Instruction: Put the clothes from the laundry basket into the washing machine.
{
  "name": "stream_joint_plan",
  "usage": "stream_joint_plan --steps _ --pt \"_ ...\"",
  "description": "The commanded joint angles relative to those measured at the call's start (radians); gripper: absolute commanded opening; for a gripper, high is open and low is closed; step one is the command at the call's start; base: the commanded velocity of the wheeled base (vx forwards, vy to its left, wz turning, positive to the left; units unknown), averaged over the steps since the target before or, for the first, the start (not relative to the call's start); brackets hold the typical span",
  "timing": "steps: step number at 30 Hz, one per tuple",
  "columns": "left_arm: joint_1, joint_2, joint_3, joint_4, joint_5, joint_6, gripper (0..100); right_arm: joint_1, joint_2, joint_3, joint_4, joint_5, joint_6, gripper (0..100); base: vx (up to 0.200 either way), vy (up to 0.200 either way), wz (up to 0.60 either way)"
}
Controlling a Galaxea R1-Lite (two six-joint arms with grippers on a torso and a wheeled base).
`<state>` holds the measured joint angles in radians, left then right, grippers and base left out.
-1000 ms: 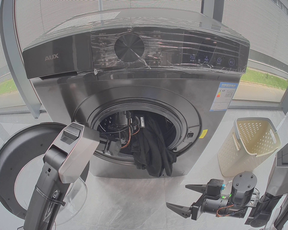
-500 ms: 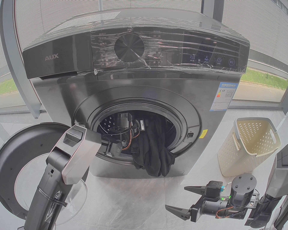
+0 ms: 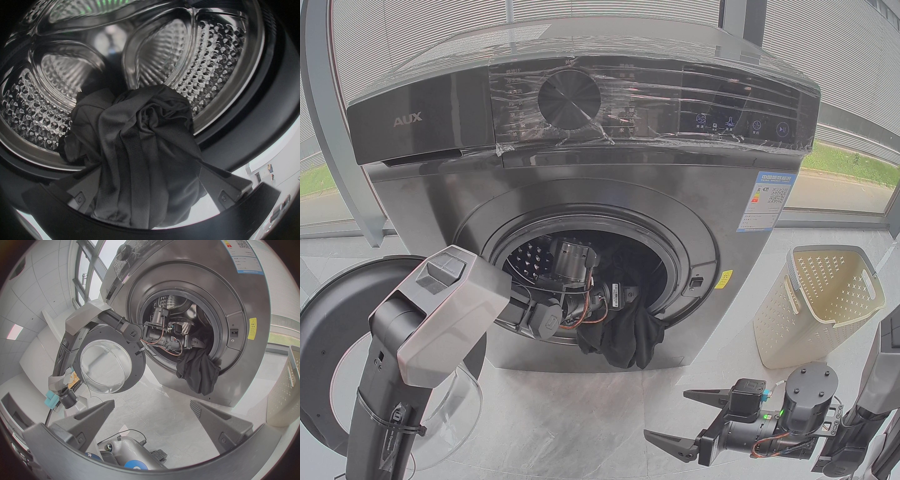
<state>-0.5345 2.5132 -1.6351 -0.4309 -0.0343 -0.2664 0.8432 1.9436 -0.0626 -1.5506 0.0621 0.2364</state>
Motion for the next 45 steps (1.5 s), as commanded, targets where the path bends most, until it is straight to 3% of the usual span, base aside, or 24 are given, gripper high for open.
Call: stream_joint_plan --steps 1,12,15,16,23,24,28,34,42,43,45 --pt "-0.010 -0.036 0.027 0.012 -0.012 0.001 100 0.002 -0.003 0.001 0.000 0.001 0.000 100 0.000 0.000 0.00" --pt "-0.012 0.022 -0.014 0.024 -0.007 0.006 100 0.002 -0.002 0.000 0.000 0.001 0.000 100 0.000 0.000 0.00" --pt "-0.009 0.050 -0.037 0.026 -0.001 0.019 100 0.002 -0.002 0.000 0.000 0.001 0.000 100 0.000 0.000 0.00" --pt "-0.010 0.053 -0.040 0.026 -0.001 0.021 0 0.002 0.000 0.000 0.000 0.001 0.000 100 0.000 0.000 0.00" --pt "-0.005 0.064 -0.048 0.030 0.014 0.022 0 0.002 0.000 0.000 0.000 0.001 0.000 100 0.000 0.000 0.00" --pt "0.005 0.087 -0.089 0.037 0.076 0.024 0 0.002 0.001 0.000 0.000 0.001 0.000 100 0.000 0.000 0.00" --pt "0.059 0.092 -0.161 0.037 0.142 0.024 0 0.004 0.000 0.000 0.000 0.001 0.000 100 0.000 0.000 0.00" --pt "0.105 0.092 -0.249 0.021 0.182 0.024 0 0.005 0.000 -0.002 0.000 0.001 0.000 100 0.000 0.000 0.00" --pt "0.102 0.099 -0.262 -0.005 0.183 0.022 0 0.008 0.000 0.000 0.000 0.001 0.000 100 0.000 0.000 0.00" --pt "0.100 0.099 -0.256 -0.014 0.183 0.019 100 0.008 0.000 0.000 0.000 0.001 0.000 100 0.000 0.000 0.00" --pt "0.096 0.095 -0.242 -0.017 0.183 0.018 100 0.008 0.003 0.000 0.000 0.001 0.000 100 0.000 0.000 0.00"
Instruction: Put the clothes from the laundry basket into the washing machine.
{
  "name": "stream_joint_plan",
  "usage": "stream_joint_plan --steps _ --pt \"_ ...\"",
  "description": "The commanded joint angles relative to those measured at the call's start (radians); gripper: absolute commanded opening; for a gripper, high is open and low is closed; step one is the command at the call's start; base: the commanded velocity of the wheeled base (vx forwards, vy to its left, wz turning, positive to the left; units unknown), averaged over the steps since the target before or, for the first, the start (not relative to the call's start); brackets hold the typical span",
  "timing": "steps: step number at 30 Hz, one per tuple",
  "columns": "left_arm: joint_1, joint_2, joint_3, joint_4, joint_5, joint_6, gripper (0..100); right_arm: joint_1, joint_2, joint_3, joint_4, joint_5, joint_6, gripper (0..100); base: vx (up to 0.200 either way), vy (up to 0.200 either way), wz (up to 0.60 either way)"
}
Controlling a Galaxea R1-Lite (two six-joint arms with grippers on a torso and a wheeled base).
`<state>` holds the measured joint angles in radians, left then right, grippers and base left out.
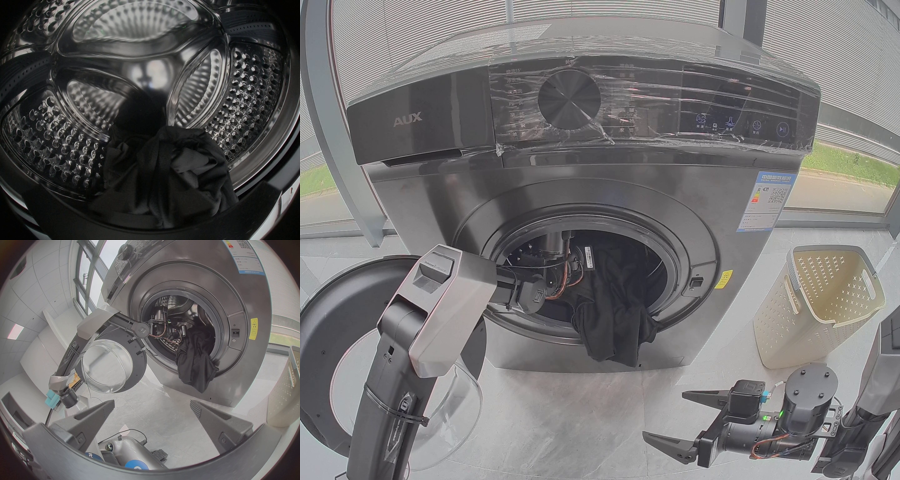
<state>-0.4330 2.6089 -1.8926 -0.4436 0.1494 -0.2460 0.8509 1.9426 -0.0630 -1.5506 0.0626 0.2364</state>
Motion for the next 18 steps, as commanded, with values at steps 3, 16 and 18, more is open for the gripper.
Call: stream_joint_plan --steps 3,16,18 --pt "-0.021 -0.027 0.079 -0.001 -0.013 -0.003 100 -0.001 0.004 0.000 0.000 0.000 0.000 100 0.000 0.000 0.00" --pt "-0.092 -0.124 0.293 -0.004 -0.119 0.002 100 -0.016 0.001 -0.001 0.000 0.002 0.000 100 0.000 0.000 0.00" --pt "-0.104 -0.119 0.296 -0.006 -0.120 0.004 100 -0.016 -0.001 -0.001 0.000 0.002 0.000 100 0.000 0.000 0.00"
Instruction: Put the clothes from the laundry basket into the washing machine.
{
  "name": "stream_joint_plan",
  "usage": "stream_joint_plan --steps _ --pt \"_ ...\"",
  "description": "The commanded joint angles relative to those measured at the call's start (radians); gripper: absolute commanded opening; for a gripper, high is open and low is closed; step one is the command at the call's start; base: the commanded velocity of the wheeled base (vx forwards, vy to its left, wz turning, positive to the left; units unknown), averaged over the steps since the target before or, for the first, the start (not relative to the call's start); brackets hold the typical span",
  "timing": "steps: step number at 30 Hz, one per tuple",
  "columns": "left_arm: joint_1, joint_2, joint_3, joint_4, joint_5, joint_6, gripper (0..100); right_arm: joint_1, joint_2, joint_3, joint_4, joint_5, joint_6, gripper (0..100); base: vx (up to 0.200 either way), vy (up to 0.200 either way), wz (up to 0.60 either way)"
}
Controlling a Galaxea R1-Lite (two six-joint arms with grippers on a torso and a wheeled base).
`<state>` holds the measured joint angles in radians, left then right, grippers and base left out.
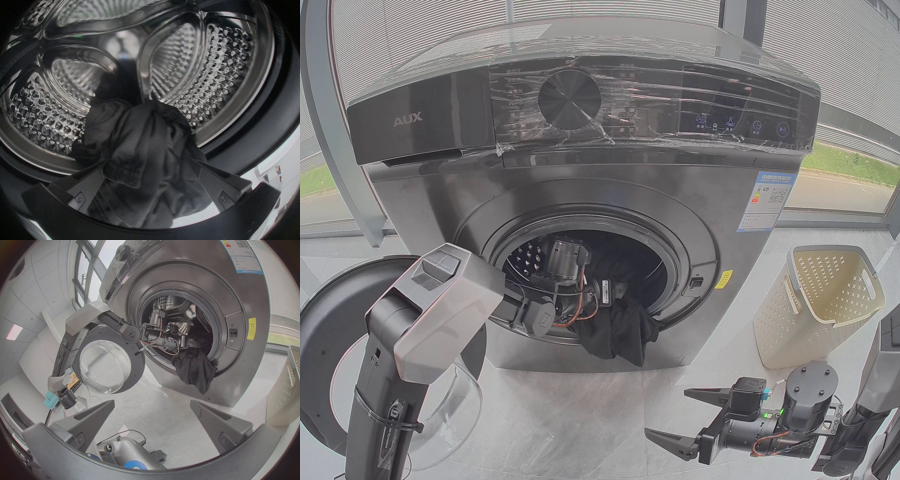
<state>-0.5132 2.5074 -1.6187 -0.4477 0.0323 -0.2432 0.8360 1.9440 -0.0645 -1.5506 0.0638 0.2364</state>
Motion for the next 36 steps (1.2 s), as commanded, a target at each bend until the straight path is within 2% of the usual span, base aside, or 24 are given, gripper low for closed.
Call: stream_joint_plan --steps 1,4,17,18,24,27,29,31,36 --pt "-0.024 -0.016 0.022 -0.002 -0.003 0.001 100 -0.001 0.000 0.000 0.000 0.001 0.000 100 0.000 0.000 0.00" --pt "-0.031 0.028 0.007 -0.005 -0.020 0.001 100 -0.001 0.007 0.002 0.000 0.001 0.000 100 0.000 0.000 0.00" --pt "-0.045 0.129 -0.104 -0.022 -0.009 0.002 100 -0.001 0.001 0.002 0.000 0.001 0.000 100 0.000 0.000 0.00" --pt "-0.044 0.129 -0.102 -0.022 -0.008 0.002 0 -0.001 0.001 0.002 0.000 0.001 0.000 100 0.000 0.000 0.00" --pt "-0.034 0.129 -0.109 -0.029 -0.003 0.001 0 0.003 0.006 0.002 0.000 0.001 0.000 100 0.000 0.000 0.00" --pt "-0.025 0.123 -0.113 -0.034 0.020 0.001 0 0.005 0.006 0.002 0.000 0.001 0.000 100 0.000 0.000 0.00" --pt "0.012 0.122 -0.161 -0.043 0.067 -0.001 0 0.005 0.006 0.002 0.000 0.001 0.000 100 0.000 0.000 0.00" --pt "0.030 0.122 -0.194 -0.057 0.093 0.001 0 0.006 0.006 0.002 0.000 0.001 0.000 100 0.000 0.000 0.00" --pt "0.065 0.120 -0.260 -0.071 0.130 0.001 0 0.006 0.006 0.000 0.000 0.001 0.000 100 0.000 0.000 0.00"
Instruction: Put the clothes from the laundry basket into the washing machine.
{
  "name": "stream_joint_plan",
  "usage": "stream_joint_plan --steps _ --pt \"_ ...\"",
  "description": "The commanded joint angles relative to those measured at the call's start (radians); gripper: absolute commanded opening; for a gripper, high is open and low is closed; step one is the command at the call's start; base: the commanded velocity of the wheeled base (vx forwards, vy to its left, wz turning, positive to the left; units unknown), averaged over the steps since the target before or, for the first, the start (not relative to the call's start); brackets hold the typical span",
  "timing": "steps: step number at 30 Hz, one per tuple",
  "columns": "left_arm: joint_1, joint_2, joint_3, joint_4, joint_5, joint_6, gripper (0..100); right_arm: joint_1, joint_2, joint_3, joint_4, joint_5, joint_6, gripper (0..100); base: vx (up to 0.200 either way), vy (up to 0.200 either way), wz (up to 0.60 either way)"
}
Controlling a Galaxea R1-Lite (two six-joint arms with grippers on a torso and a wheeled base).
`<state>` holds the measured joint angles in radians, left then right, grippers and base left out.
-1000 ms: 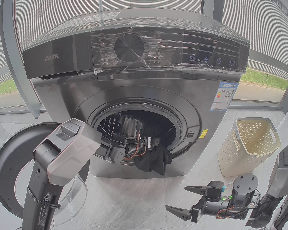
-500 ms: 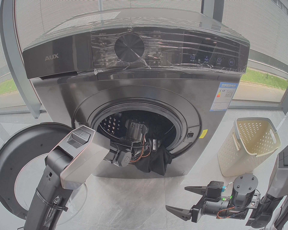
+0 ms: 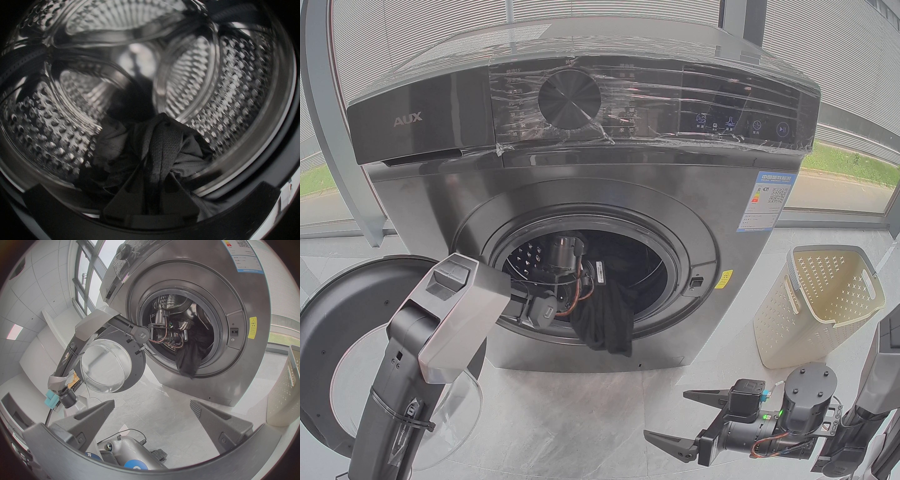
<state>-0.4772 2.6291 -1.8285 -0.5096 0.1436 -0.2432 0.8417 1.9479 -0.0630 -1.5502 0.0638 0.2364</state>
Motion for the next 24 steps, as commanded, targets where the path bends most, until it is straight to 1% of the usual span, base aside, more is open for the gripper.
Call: stream_joint_plan --steps 1,8,9,13,19,21,24 --pt "0.029 -0.001 -0.054 -0.009 0.019 0.001 0 0.000 0.002 -0.001 -0.001 0.001 0.000 100 0.000 0.000 0.00" --pt "0.025 0.003 -0.063 -0.015 0.019 -0.001 0 -0.003 0.002 0.000 -0.001 0.001 0.000 100 0.000 0.000 0.00" --pt "0.023 0.005 -0.057 -0.020 0.019 -0.001 100 -0.004 0.002 0.000 -0.001 0.001 0.000 100 0.000 0.000 0.00" --pt "0.016 -0.001 -0.035 -0.023 0.017 -0.008 100 -0.006 0.002 0.000 -0.001 0.001 0.000 100 0.000 0.000 0.00" --pt "0.003 -0.014 -0.005 -0.006 0.007 -0.004 100 -0.006 0.002 0.000 -0.001 0.001 0.000 100 0.000 0.000 0.00" --pt "-0.011 -0.031 0.034 -0.004 0.001 -0.001 100 -0.006 0.002 0.000 -0.001 0.001 0.000 100 0.000 0.000 0.00" --pt "-0.031 -0.043 0.077 -0.004 -0.026 -0.001 100 -0.006 0.002 -0.001 -0.001 0.001 0.000 100 0.000 0.000 0.00"
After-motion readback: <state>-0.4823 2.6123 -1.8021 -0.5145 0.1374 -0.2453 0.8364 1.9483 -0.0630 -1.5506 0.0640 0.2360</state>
